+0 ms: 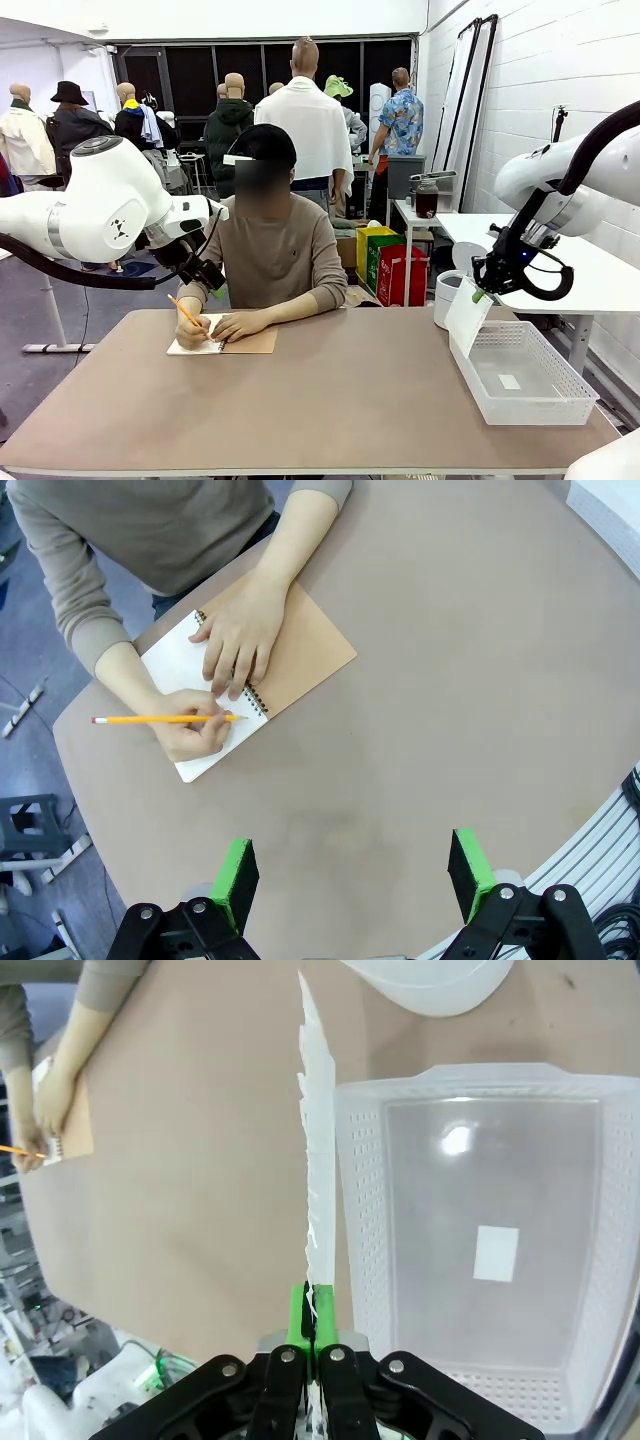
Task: Sort the paper based on its condition.
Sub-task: If a person hands you a paper, place it in the Organizing basket , and if it's crumpled, put it in the Trash can.
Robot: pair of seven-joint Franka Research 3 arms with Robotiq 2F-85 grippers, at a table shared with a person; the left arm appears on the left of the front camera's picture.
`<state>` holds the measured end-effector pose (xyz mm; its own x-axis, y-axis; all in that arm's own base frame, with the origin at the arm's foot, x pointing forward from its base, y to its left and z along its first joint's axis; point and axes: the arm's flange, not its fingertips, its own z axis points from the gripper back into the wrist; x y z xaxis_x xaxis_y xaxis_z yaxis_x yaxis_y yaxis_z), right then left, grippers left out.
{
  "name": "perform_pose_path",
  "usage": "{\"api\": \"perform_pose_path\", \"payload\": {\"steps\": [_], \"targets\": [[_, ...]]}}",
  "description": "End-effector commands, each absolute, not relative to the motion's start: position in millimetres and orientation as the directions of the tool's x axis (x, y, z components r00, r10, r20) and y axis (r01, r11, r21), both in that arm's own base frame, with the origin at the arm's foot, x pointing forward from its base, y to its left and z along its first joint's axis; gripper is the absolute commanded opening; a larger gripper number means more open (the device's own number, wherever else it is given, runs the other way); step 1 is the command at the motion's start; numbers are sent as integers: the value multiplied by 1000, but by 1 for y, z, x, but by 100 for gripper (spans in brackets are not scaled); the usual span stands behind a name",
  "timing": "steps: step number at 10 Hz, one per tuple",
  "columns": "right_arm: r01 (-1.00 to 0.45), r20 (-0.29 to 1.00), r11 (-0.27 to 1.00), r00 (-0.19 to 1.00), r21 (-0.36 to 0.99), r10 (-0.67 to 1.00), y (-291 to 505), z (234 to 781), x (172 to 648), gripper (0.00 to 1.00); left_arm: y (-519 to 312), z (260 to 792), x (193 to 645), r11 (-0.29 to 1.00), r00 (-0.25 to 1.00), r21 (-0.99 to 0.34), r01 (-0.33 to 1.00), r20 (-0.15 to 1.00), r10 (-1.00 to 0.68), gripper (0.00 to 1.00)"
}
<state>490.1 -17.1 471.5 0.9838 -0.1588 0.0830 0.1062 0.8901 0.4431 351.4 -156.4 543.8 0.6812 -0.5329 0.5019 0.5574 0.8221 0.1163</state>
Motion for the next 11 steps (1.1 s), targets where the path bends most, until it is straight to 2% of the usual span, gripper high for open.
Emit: {"api": "perform_pose_path", "payload": {"steps": [1,11], "targets": [[117,79,901,983,418,-165,-25,464,485,0,-155,544,352,820,679,125,558,500,-538,100],[266,32,928,958,260,-284,-78,387,449,0,-155,544,352,820,679,125,558,500,-538,100]]}}
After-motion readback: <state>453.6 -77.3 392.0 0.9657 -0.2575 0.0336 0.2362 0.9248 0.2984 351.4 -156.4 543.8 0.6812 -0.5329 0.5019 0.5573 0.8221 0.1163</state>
